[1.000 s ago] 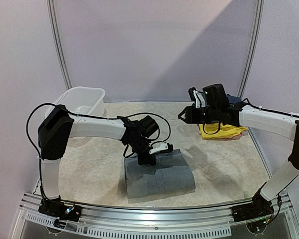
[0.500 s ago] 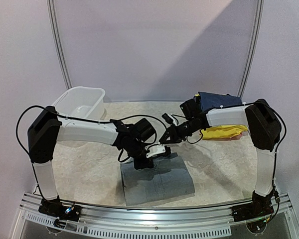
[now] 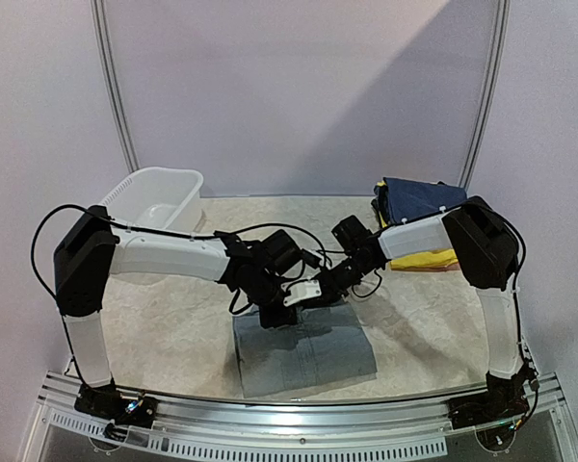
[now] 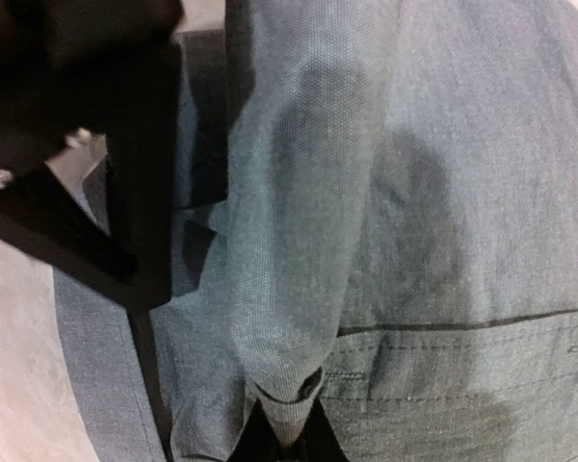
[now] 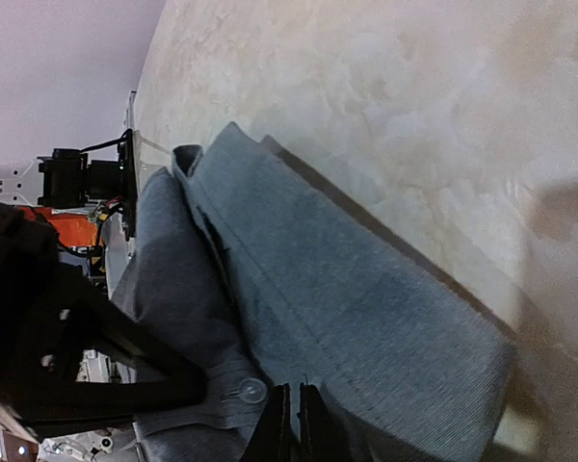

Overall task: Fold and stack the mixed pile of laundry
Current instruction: Smooth out the square-folded shirt at the center of the board.

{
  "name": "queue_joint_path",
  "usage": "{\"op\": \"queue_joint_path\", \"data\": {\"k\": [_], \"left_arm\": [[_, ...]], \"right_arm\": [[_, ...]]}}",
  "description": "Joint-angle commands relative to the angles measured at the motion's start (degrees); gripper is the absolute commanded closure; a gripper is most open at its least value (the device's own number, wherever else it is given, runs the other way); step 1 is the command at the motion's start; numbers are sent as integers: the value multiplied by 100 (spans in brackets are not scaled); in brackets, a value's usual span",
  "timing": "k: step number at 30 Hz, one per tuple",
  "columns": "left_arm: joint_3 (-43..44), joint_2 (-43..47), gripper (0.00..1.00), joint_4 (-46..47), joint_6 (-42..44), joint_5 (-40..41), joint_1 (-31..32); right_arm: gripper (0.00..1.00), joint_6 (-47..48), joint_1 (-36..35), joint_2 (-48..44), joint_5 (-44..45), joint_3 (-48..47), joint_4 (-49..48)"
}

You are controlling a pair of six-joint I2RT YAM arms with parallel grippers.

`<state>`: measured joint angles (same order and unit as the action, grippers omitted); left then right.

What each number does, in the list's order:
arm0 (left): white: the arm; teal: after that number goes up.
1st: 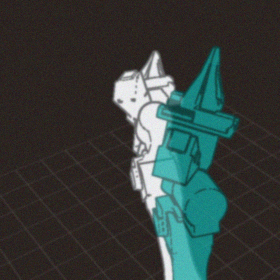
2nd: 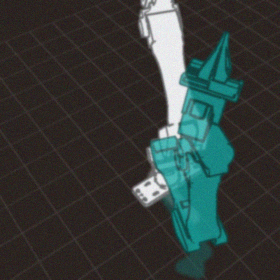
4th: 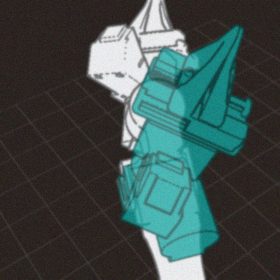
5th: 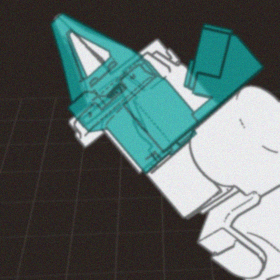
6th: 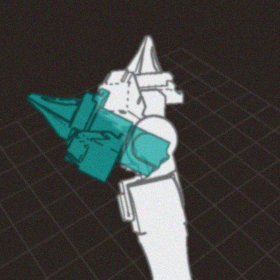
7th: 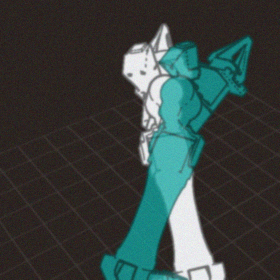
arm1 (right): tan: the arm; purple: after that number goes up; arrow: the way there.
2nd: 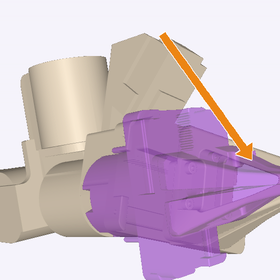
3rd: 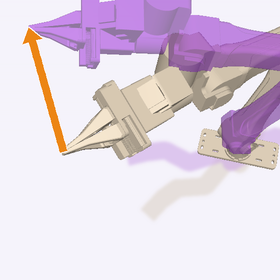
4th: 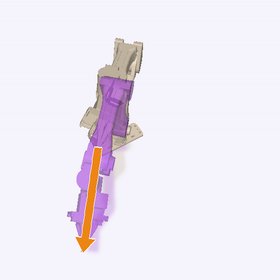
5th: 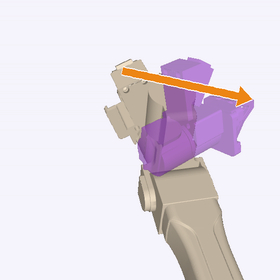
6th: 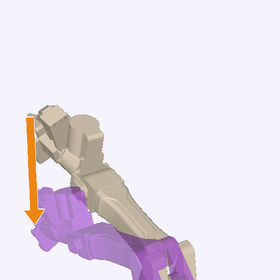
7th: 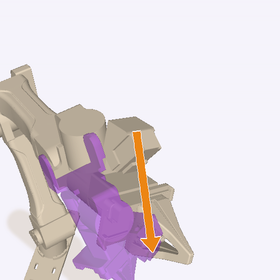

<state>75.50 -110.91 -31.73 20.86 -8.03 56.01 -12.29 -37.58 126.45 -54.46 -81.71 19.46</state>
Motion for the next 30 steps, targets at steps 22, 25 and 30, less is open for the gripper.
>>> {"op": "queue_joint_path", "data": {"k": [22,25,30], "left_arm": [[972,-49,100,-958,-16,1213,-216],[928,-144,100,-909,-29,1211,-327],[826,-294,100,-733,-31,1024,-543]], "right_arm": [[94,266,-24,606,717,220,114],[94,264,-26,584,708,218,109],[94,228,-22,544,736,234,126]]}}
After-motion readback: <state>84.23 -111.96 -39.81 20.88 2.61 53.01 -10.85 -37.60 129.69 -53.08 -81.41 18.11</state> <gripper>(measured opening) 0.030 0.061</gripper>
